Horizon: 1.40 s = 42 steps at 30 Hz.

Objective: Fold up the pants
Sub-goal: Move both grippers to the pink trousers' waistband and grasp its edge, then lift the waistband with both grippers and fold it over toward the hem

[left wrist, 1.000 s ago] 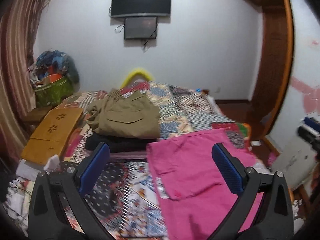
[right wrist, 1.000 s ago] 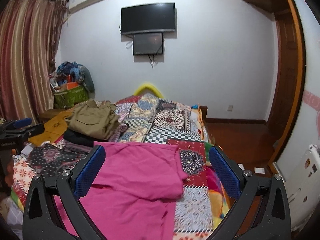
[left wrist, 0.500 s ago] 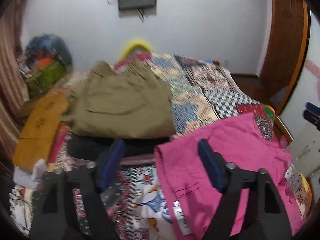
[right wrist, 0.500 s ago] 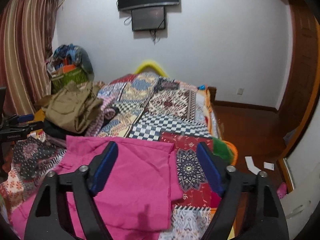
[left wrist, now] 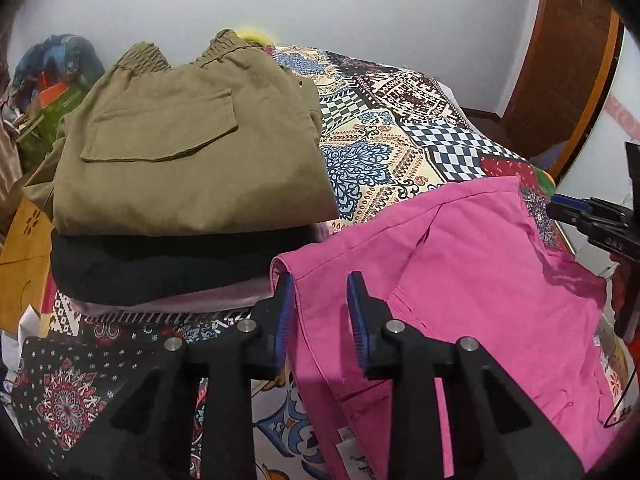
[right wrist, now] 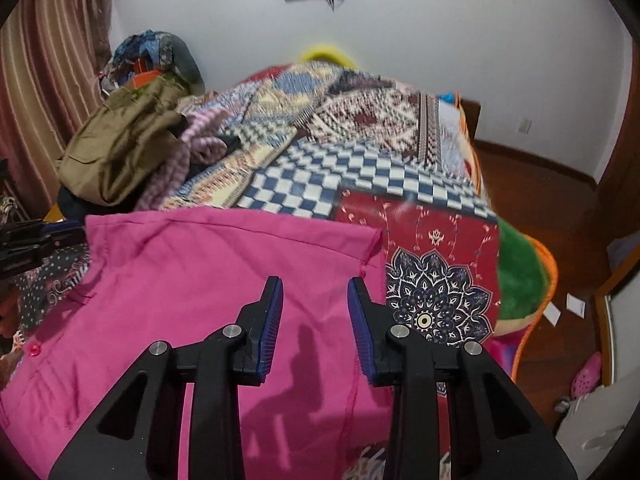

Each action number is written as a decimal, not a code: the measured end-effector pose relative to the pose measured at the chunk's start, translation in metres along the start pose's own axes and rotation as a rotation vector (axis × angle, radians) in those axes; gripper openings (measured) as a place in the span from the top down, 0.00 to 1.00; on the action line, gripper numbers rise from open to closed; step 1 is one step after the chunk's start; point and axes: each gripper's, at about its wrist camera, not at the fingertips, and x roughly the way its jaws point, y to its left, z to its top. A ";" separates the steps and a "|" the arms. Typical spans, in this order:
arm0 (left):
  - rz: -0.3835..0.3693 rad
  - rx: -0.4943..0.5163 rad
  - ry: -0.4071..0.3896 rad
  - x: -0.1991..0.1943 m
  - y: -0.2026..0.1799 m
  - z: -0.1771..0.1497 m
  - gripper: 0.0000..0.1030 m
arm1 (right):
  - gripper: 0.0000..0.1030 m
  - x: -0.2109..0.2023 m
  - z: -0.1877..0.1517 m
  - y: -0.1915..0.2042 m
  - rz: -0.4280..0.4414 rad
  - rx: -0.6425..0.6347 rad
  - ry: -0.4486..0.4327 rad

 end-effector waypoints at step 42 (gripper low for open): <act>-0.139 -0.014 0.040 0.043 0.009 0.005 0.68 | 0.78 0.052 0.017 -0.010 0.177 -0.048 0.030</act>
